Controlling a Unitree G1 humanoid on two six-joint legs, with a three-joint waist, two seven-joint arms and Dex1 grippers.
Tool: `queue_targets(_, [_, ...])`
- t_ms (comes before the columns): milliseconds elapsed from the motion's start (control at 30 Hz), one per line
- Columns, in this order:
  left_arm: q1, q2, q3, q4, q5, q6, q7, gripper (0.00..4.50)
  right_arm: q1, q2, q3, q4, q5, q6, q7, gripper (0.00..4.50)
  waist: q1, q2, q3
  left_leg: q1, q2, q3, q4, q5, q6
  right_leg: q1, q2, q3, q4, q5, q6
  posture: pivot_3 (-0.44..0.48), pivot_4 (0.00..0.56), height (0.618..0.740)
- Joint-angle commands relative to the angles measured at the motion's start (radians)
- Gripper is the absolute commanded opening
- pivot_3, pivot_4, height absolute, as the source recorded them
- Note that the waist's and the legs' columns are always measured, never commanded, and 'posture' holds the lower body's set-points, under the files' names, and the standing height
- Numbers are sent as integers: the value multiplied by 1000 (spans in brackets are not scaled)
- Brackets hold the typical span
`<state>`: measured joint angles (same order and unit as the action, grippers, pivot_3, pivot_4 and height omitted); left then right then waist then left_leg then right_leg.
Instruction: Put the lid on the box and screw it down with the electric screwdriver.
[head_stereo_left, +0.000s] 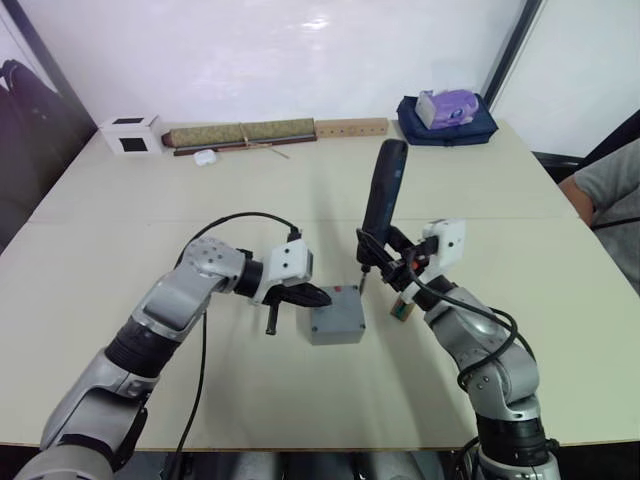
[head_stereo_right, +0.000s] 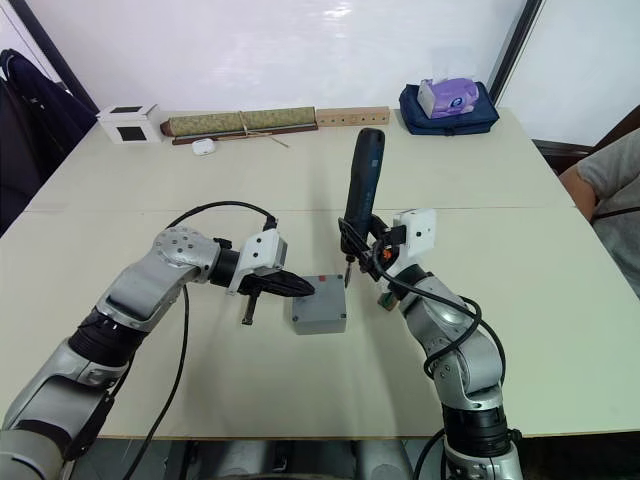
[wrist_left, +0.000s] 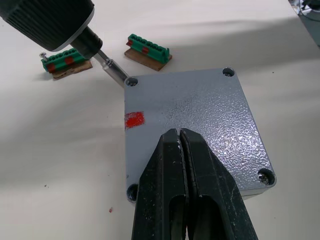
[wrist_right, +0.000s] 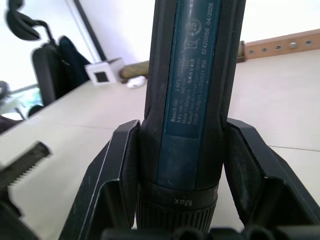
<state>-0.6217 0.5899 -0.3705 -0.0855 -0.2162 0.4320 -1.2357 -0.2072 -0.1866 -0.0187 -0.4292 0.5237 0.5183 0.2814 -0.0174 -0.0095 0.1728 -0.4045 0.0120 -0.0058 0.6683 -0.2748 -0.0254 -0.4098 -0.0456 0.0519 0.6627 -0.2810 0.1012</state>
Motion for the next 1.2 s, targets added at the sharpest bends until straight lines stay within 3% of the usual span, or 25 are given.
queue_targets(33, [22,5,-30,4,22,21,0,0,-17,-20,4,-69,-3,-24,23,1891,0,0,0,0,0,0,0,0,0,0,0,0,0,0,0,0,150,740])
queue_targets(400, [28,-2,-32,16,27,9,4,0,-122,-3,-63,-122,132,48,-22,1891,1,0,0,0,0,-1,-1,0,0,0,0,0,0,0,0,0,150,740])
queue_targets(1200, [20,-3,-26,39,32,-6,9,0,-61,-25,4,-74,25,-12,19,1891,1,0,0,0,0,0,-1,0,0,0,0,0,-1,0,0,0,150,740])
